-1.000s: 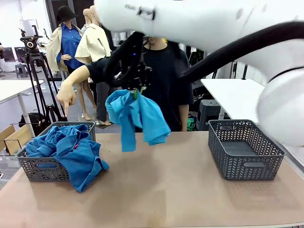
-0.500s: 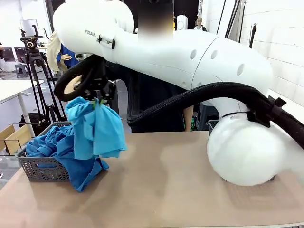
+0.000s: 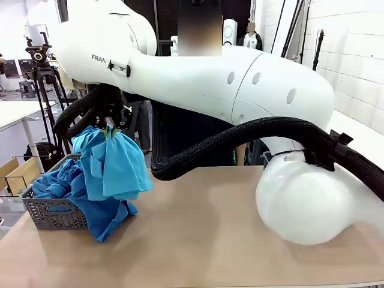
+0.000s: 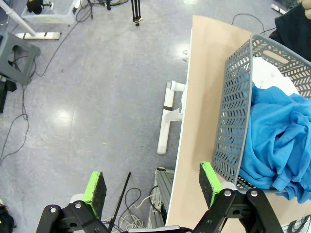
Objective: Sort the tops and bottoms.
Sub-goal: Sort the clothes according to human instructions.
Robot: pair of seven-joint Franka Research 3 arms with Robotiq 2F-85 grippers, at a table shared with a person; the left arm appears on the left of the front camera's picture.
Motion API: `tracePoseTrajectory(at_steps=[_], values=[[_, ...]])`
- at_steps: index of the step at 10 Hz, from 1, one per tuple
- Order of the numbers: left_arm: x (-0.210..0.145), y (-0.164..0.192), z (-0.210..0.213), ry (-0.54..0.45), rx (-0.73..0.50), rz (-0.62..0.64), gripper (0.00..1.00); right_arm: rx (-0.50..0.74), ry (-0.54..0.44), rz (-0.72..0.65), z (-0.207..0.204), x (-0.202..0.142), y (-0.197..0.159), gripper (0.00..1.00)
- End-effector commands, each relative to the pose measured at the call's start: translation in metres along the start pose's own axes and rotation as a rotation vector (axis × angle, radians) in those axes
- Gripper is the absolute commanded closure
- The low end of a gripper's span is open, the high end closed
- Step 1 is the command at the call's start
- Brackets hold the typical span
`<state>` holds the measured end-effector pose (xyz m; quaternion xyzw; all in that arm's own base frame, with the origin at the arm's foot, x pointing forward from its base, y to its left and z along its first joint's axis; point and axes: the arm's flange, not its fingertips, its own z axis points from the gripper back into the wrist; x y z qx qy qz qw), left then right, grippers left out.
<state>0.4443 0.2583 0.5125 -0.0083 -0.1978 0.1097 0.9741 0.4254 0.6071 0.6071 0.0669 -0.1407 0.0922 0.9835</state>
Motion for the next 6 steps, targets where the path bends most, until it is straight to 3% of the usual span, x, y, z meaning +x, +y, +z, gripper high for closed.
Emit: tracePoseTrajectory(at_steps=[1, 3, 6], values=[[-0.001, 0.002, 0.001, 0.001, 0.006, -0.007, 0.0, 0.023, 0.01, 0.021, 0.01, 0.001, -0.003, 1.0], [-0.001, 0.002, 0.001, 0.001, 0.006, -0.007, 0.0, 0.006, 0.001, 0.006, 0.003, 0.0, -0.001, 1.0], [-0.001, 0.002, 0.001, 0.001, 0.006, -0.007, 0.0, 0.08, -0.106, -0.33, -0.009, 0.057, 0.038, 1.0]])
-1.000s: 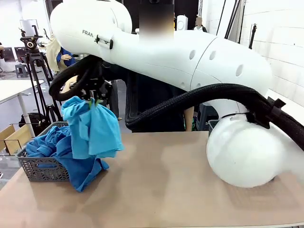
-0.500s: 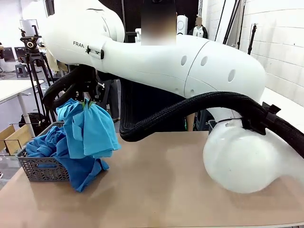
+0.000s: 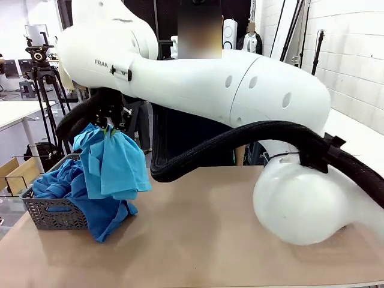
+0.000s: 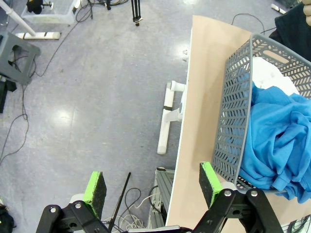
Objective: Sort the tops and bottoms.
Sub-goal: Sort the clothes according to human instructions.
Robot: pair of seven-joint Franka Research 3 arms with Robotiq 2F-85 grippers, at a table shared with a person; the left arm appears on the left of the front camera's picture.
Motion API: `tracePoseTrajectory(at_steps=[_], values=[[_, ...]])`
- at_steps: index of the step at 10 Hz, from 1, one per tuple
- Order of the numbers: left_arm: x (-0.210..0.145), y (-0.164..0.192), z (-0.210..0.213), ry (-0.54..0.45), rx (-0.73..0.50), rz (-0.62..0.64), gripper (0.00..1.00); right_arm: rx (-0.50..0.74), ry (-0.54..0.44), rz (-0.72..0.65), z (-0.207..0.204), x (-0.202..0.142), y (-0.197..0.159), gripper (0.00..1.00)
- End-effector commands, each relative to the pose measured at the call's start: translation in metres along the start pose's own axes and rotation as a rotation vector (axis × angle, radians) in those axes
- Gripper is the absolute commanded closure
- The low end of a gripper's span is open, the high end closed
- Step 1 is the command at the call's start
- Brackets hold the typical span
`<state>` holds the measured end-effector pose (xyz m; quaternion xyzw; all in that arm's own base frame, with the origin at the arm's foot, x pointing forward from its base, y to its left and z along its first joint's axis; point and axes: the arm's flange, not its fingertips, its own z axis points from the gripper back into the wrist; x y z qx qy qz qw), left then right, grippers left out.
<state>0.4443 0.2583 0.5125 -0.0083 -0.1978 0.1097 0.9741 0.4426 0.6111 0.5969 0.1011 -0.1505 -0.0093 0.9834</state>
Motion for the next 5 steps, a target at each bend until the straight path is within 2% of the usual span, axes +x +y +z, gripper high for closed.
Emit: tracePoseTrajectory(at_steps=[1, 3, 4, 5], values=[[-0.001, 0.002, 0.001, 0.001, 0.006, -0.007, 0.0, 0.12, -0.125, -0.243, 0.006, 0.054, 0.057, 1.0], [-0.001, 0.002, 0.001, 0.001, 0.006, -0.007, 0.0, 0.318, -0.186, -0.379, 0.009, 0.086, 0.082, 1.0], [-0.001, 0.002, 0.001, 0.001, 0.006, -0.007, 0.0, 0.399, -0.192, -0.429, 0.006, 0.094, 0.094, 1.0], [-0.001, 0.002, 0.001, 0.001, 0.006, -0.007, 0.0, 0.538, -0.161, -0.472, -0.002, 0.102, 0.106, 1.0]])
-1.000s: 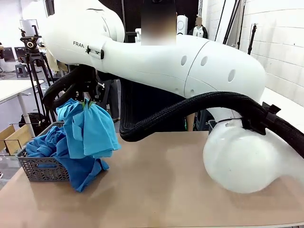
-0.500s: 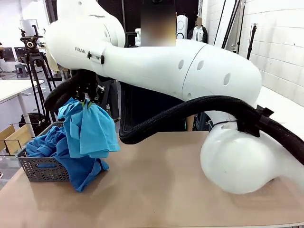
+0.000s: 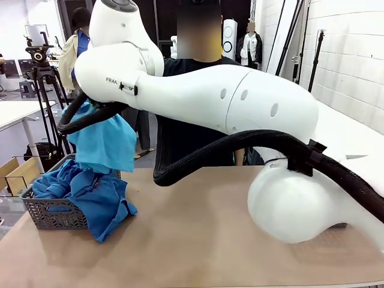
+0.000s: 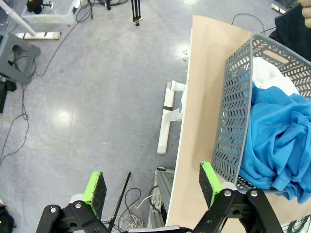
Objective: Sort the tops and bottoms.
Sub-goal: Sort the clothes according to human instructions.
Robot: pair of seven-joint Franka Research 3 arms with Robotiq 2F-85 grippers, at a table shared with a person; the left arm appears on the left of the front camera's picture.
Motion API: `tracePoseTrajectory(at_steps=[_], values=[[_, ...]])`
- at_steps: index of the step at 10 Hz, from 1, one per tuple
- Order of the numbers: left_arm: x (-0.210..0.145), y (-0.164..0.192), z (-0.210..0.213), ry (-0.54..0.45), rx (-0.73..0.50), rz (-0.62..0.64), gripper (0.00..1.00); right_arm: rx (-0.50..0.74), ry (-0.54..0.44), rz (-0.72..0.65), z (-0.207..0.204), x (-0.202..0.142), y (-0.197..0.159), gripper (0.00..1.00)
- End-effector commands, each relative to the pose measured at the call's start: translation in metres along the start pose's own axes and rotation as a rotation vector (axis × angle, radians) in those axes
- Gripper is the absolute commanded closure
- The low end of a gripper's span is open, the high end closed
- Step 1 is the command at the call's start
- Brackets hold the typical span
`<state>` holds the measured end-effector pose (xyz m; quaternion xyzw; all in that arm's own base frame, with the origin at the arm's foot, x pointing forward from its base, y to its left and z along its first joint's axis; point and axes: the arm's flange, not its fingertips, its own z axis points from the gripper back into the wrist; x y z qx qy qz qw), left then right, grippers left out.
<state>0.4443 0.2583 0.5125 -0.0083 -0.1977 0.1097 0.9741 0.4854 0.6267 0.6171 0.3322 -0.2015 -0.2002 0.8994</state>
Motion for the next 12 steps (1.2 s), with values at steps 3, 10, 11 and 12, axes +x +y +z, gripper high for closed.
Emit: tracePoseTrajectory(at_steps=[3, 10, 11, 12], values=[[-0.001, 0.002, 0.001, 0.001, 0.006, -0.007, 0.0, 0.096, 0.128, -0.073, -0.108, -0.005, 0.102, 1.0], [-0.001, 0.002, 0.001, 0.001, 0.006, -0.007, 0.0, -0.215, 0.284, -0.054, -0.246, -0.046, 0.044, 1.0], [-0.001, 0.002, 0.001, 0.001, 0.006, -0.007, 0.0, -0.262, 0.311, -0.034, -0.255, -0.048, 0.04, 1.0], [-0.001, 0.002, 0.001, 0.001, 0.006, -0.007, 0.0, -0.27, 0.322, -0.035, -0.263, -0.05, 0.036, 1.0]])
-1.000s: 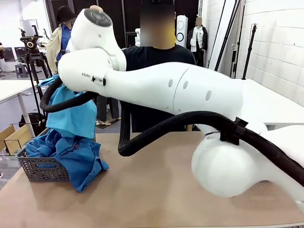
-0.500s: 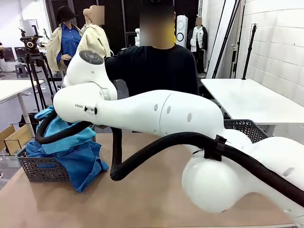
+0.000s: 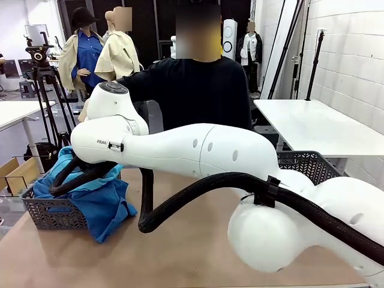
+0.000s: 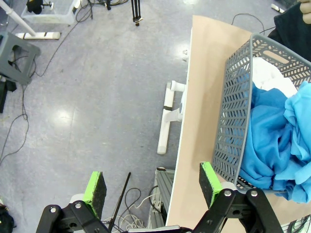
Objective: Sort the tops and bottoms.
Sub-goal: Sort the clothes according to human instructions.
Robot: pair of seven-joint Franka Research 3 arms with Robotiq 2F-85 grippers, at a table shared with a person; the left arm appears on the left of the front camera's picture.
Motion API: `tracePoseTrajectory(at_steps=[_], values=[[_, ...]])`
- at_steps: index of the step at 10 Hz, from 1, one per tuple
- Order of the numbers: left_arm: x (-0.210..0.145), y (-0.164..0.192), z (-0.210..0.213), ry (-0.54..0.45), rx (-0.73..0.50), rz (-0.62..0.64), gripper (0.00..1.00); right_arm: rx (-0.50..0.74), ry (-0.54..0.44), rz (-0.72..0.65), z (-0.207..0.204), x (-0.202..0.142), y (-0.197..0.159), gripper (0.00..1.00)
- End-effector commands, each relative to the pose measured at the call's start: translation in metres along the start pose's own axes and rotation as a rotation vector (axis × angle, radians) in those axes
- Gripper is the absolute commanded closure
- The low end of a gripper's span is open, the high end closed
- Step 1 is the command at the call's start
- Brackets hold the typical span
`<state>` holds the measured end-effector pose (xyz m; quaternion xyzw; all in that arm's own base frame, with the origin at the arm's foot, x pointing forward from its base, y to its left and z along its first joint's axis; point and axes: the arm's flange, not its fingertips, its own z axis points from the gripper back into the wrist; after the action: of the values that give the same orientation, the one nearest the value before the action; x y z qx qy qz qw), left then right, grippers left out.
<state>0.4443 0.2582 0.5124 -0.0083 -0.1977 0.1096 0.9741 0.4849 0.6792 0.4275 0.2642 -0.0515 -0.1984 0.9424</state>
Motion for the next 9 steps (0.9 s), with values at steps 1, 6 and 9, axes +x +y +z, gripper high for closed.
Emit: tracePoseTrajectory(at_steps=[1, 6, 9], values=[[-0.001, 0.002, 0.001, 0.001, 0.006, -0.007, 0.0, -0.069, 0.063, 0.052, -0.066, 0.034, 0.148, 1.0], [-0.001, 0.002, 0.001, 0.001, 0.006, -0.007, 0.0, -0.016, 0.009, 0.124, -0.027, 0.022, 0.159, 0.45], [-0.001, 0.002, 0.001, 0.001, 0.006, -0.007, 0.0, -0.016, -0.001, 0.165, -0.01, 0.014, 0.161, 0.0]])
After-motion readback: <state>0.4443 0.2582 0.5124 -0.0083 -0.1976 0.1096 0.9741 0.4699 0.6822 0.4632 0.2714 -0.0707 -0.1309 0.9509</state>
